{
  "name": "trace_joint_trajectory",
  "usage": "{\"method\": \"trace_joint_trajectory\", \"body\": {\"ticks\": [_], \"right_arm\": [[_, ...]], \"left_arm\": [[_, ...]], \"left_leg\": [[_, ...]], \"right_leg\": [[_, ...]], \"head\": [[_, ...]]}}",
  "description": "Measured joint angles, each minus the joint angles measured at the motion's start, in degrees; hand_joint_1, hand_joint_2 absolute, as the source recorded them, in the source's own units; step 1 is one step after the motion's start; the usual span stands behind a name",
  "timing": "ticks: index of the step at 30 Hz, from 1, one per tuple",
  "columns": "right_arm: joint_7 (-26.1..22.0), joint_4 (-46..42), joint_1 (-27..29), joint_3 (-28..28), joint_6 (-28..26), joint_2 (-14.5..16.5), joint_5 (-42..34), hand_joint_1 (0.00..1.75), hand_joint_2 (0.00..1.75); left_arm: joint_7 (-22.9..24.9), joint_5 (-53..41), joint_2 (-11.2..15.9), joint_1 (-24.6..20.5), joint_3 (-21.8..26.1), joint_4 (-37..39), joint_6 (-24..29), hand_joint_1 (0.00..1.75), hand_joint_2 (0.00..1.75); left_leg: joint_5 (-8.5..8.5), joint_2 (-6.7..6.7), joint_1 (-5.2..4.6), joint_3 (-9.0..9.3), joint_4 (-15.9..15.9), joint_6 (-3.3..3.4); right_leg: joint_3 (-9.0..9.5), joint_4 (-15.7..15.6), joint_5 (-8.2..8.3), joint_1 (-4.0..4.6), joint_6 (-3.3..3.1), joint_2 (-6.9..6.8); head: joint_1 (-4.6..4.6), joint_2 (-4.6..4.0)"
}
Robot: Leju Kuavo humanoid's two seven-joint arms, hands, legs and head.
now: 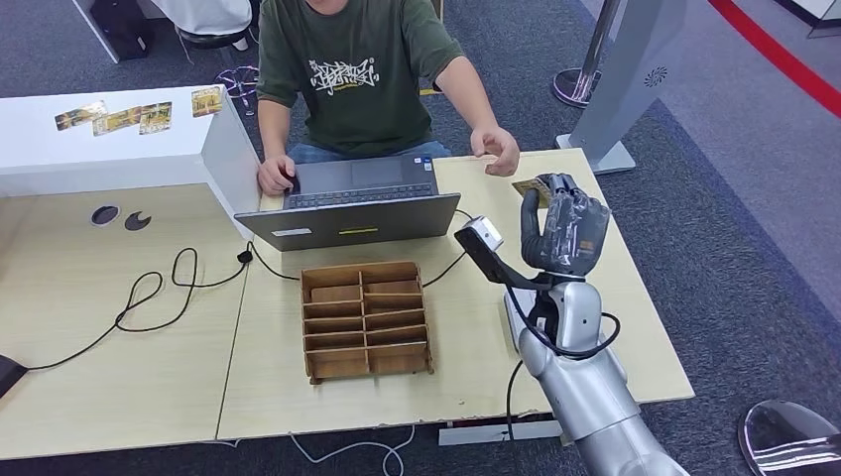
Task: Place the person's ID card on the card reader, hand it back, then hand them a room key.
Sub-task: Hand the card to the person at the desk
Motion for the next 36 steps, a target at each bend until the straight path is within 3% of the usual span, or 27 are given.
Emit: {"method": "trace_joint_trajectory", "body": {"ticks": [25, 36], "right_arm": [[3.98, 27.89, -20.51, 3.25, 0.02, 5.54, -1.44, 1.75, 1.75], [6.27, 37.42, -25.23, 3.56, 0.33, 6.66, -2.12, 1.75, 1.75]], "left_arm": [[1.79, -2.49, -0.32, -1.09, -4.14, 0.00, -0.34, 0.00, 0.00], [2.26, -3.29, -0.46, -1.95, -5.88, 0.00, -0.24, 0.00, 0.00]], "left_leg": [[0.05, -0.02, 0.00, 0.02, 0.01, -0.04], [0.05, -0.06, 0.00, 0.00, 0.02, -0.03]], "right_leg": [[0.00, 0.02, 0.02, 0.00, -0.01, 0.00], [-0.01, 0.02, 0.02, 0.00, -0.01, -0.02]], "head": [[-0.01, -0.01], [-0.01, 0.01]]}}
